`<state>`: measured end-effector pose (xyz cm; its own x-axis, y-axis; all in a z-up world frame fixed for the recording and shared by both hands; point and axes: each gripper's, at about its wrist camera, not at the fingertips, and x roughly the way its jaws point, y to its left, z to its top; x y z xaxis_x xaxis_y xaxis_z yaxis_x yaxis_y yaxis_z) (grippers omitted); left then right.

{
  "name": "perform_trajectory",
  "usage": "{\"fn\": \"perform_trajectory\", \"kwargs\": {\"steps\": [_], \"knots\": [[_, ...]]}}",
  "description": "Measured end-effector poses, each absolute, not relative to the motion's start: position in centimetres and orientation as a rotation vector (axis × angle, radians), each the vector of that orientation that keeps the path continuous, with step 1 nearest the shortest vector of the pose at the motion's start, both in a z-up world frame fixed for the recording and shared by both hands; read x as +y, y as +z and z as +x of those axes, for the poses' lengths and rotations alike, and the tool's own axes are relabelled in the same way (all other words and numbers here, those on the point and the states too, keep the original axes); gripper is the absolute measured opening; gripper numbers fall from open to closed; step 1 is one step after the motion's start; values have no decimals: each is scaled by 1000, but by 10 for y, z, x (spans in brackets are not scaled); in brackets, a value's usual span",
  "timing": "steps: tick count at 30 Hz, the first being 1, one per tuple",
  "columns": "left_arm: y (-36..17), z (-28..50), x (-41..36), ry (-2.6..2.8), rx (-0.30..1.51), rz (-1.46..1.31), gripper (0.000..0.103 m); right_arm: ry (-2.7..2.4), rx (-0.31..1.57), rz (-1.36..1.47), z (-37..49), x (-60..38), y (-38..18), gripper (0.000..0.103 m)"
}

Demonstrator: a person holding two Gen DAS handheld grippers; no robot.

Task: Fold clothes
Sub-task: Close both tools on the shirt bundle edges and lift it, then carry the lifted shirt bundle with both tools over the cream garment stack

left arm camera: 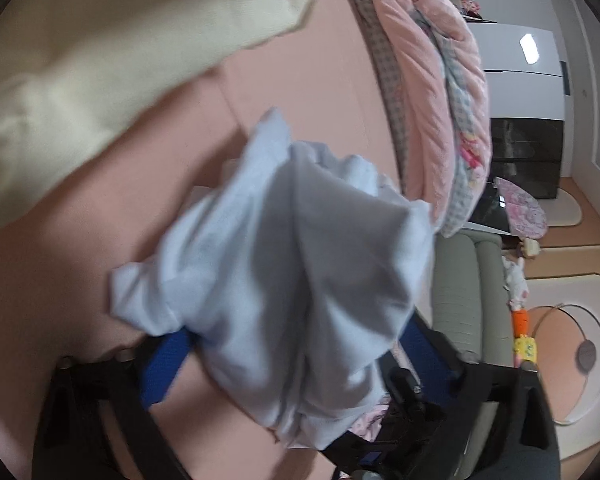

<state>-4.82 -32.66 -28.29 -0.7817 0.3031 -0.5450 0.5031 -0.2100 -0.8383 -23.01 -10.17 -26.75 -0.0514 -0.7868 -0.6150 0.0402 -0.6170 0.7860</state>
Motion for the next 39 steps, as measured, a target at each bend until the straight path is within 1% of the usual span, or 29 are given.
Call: {"fn": "perform_trajectory", "kwargs": {"steps": [1, 3, 4, 5, 10, 12, 13, 14, 17, 20, 26, 31, 34, 37, 39], "knots": [[-286, -44, -327, -2110, 1878, 967, 54, -1724, -821, 1614, -232, -100, -268, 93], [-295, -35, -330, -2096, 1939, 919, 41, -1704, -855, 1611, -234, -97, -269, 93], [-299, -30, -331, -2088, 1969, 894, 38, -1697, -866, 1608, -235, -97, -269, 93], [-303, -27, -333, -2081, 1997, 875, 37, -1693, -874, 1606, -236, -96, -269, 94], [-300, -28, -332, -2084, 1989, 877, 37, -1694, -859, 1611, -237, -100, -268, 94], [-296, -28, -330, -2106, 1958, 869, 37, -1710, -842, 1617, -236, -102, -266, 91], [-294, -29, -328, -2120, 1938, 866, 37, -1724, -827, 1627, -236, -103, -266, 73], [-293, -29, -327, -2131, 1919, 865, 37, -1732, -822, 1644, -236, -102, -267, 64], [-289, -29, -325, -2160, 1866, 864, 37, -1732, -850, 1638, -237, -99, -269, 61], [-290, -28, -325, -2162, 1860, 854, 37, -1758, -819, 1630, -236, -100, -265, 59], [-287, -25, -326, -2186, 1862, 849, 37, -1799, -741, 1606, -235, -104, -252, 58], [-281, -23, -326, -2175, 1939, 827, 37, -1831, -640, 1564, -235, -110, -234, 58], [-267, -26, -323, -2202, 1945, 822, 37, -1883, -540, 1501, -231, -113, -211, 58], [-247, -32, -320, -2268, 1913, 812, 37, -1904, -539, 1461, -231, -109, -192, 58], [-237, -35, -320, -2284, 1932, 801, 37, -1917, -538, 1434, -230, -106, -179, 58]]}}
